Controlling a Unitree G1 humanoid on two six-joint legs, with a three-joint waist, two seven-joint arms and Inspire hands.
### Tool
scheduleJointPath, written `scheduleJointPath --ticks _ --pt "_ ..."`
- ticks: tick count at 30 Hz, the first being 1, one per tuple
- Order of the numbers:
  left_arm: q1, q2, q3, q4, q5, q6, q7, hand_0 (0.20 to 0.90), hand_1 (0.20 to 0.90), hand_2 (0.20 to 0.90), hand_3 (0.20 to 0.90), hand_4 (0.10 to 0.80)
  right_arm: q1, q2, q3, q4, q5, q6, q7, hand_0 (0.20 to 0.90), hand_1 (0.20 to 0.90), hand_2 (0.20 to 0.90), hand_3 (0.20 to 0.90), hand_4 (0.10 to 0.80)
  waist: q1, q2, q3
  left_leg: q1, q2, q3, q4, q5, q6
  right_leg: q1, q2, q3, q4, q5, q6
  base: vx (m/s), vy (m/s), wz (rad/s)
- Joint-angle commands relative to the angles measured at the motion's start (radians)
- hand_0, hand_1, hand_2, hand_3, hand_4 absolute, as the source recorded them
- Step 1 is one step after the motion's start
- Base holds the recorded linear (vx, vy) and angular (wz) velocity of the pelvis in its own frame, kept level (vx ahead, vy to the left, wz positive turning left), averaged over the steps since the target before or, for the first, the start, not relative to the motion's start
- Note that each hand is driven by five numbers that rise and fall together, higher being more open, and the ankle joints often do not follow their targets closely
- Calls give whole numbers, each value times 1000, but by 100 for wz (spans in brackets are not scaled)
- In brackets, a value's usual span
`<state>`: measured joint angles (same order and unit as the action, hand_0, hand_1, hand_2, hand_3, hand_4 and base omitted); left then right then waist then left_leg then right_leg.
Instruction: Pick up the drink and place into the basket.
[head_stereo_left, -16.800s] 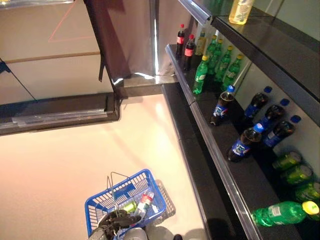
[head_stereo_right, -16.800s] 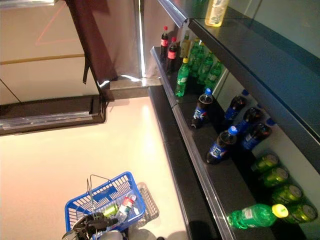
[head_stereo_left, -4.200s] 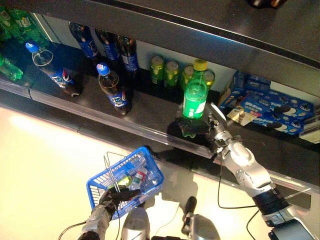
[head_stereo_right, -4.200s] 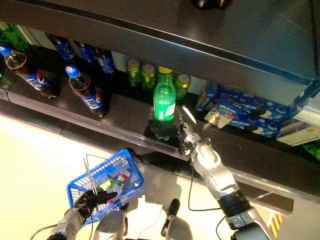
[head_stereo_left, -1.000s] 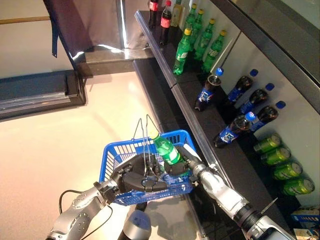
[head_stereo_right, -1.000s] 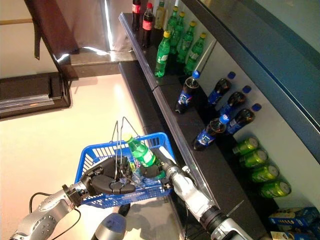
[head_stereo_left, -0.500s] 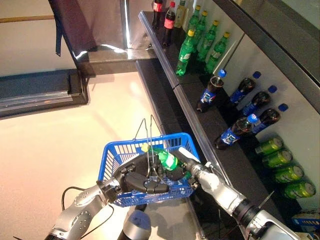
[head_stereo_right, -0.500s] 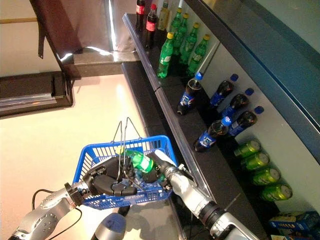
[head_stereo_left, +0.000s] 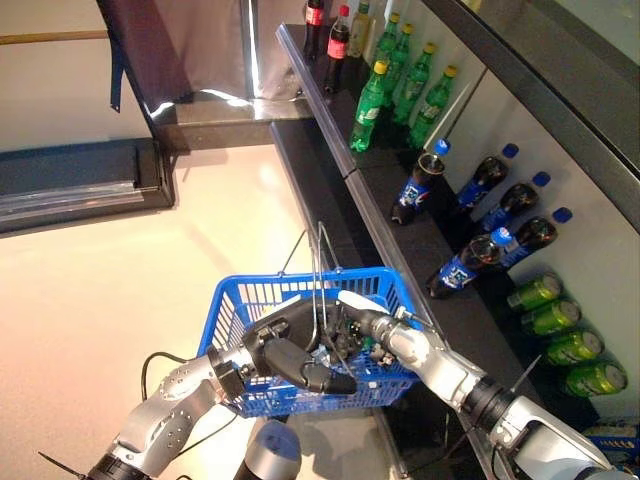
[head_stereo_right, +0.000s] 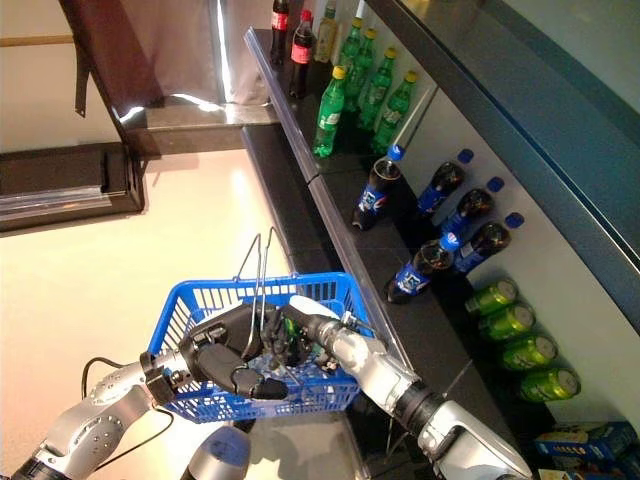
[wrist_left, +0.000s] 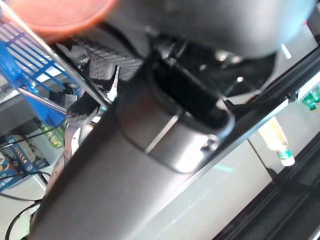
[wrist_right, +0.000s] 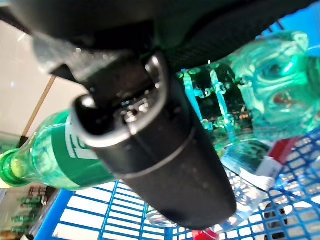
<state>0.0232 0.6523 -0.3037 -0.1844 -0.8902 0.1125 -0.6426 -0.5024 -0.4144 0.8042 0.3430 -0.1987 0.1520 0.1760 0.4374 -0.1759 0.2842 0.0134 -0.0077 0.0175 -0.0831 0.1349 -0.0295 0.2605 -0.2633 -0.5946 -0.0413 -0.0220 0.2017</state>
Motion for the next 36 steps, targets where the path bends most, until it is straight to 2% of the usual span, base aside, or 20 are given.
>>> scheduleJointPath --ticks 1,10,12,13,14,15,16,36 --pt "-277 -176 -79 -375 -214 -188 -219 300 300 300 200 100 -137 -11 64 -69 -14 -72 26 300 300 300 200 100 9 46 -230 62 -3 -25 0 -129 7 -87 -3 37 31 114 -5 0 0 0" --pt "-301 -184 -98 -393 -227 -175 -237 300 300 300 200 100 -178 27 125 -22 54 -59 173 300 300 300 200 100 18 39 -240 66 -6 -30 -1 -126 2 -72 8 36 19 104 -8 3 2 0" --pt "-304 -186 -100 -394 -231 -177 -240 300 300 300 200 100 -177 38 132 -9 60 -49 184 366 366 366 277 177 20 38 -243 66 -8 -34 -2 -126 2 -70 11 36 16 103 -9 15 13 1" --pt "-305 -186 -100 -396 -234 -175 -241 300 300 300 200 100 -173 42 134 -2 58 -44 186 408 408 408 326 226 21 38 -243 67 -8 -35 -2 -126 2 -69 11 35 17 102 -10 0 0 0" --pt "-305 -186 -101 -396 -234 -175 -242 300 300 300 200 100 -172 44 135 1 58 -39 186 493 493 493 425 325 22 37 -243 67 -8 -36 -2 -126 2 -69 11 35 17 102 -10 0 0 0" --pt "-307 -190 -102 -398 -233 -172 -241 300 300 300 200 100 -168 51 136 8 55 -36 185 782 782 782 763 663 23 37 -244 67 -9 -37 -2 -126 2 -68 11 35 17 101 -10 0 0 0" --pt "-307 -191 -101 -400 -233 -171 -241 300 300 300 200 100 -166 54 136 13 56 -33 185 900 900 900 900 800 24 37 -245 66 -9 -38 -2 -126 2 -67 11 35 17 100 -10 0 0 0" --pt "-288 -205 -84 -404 -210 -159 -230 300 300 300 200 100 -132 79 106 31 30 -17 169 900 900 900 900 800 21 40 -247 72 -13 -41 -1 -126 5 -63 17 46 16 96 -12 0 0 0"
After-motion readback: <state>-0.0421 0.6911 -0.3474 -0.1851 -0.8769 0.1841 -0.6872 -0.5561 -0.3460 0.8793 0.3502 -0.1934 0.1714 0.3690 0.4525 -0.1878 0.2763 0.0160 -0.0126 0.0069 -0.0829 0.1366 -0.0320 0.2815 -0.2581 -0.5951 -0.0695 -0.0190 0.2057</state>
